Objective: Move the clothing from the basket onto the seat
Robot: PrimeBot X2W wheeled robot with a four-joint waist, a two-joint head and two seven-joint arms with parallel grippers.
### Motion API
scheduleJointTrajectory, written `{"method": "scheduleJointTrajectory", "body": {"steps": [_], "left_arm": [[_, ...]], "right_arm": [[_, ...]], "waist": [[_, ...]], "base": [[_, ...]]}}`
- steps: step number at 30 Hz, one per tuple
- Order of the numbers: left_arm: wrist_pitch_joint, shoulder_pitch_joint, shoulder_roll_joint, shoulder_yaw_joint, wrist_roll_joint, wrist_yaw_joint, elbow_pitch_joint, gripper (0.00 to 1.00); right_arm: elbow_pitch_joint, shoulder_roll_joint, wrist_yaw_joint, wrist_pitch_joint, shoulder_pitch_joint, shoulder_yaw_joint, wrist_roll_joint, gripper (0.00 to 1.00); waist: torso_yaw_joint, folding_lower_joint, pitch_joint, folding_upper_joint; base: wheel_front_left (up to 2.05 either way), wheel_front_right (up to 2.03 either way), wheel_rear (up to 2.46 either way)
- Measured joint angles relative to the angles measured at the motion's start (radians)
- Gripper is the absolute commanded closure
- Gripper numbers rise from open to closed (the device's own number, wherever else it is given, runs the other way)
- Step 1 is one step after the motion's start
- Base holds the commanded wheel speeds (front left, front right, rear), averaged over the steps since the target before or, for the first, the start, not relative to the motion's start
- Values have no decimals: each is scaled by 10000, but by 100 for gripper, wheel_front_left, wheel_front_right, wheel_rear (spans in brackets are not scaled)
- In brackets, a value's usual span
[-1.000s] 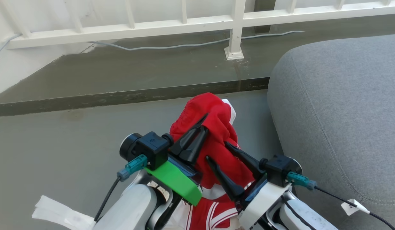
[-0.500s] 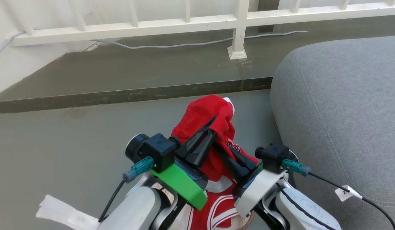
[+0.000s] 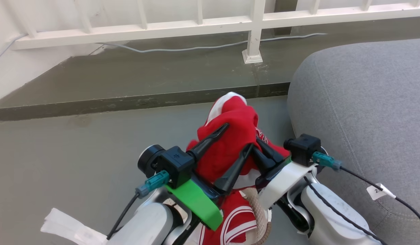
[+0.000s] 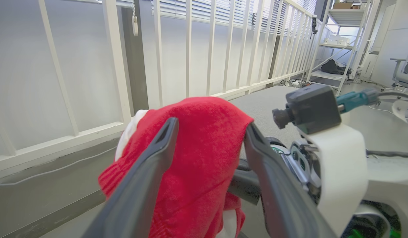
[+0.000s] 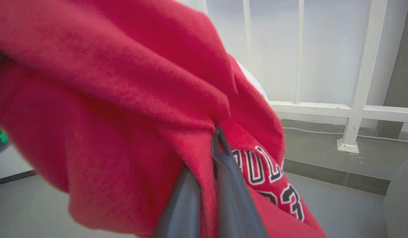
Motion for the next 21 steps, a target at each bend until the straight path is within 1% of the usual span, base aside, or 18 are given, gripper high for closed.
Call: {"method": "scheduleJointTrajectory", "body": {"steps": [9,10,12,17,18,21], "left_arm": [[2,23,353,15,219,0,-324,0],[4,39,399,4,297,0,-326,0],[46,177,454,-27,313,2,-343,0],[224,468,631,-240,401,2,-353,0],[291,499,736,-236,420,4,-355,0],[349,540,784,-234,428,15,-372,0]], "right_arm": [[136,-157,-44,-19,-420,-729,10,100],[151,-221,-117,-19,-429,-834,10,100],[180,-382,-132,-21,-435,-1062,10,100],[92,-660,-391,-29,-618,-1774,10,100],[25,-755,-476,-29,-649,-2050,10,100],[-92,-848,-566,-29,-657,-2437,12,100]], "waist": [[-338,0,67,0],[-392,0,80,0],[-507,0,109,0],[-836,0,198,0],[-985,0,238,0],[-1217,0,307,0]], "base": [[0,0,0],[0,0,0],[0,0,0],[0,0,0],[0,0,0],[0,0,0]]}}
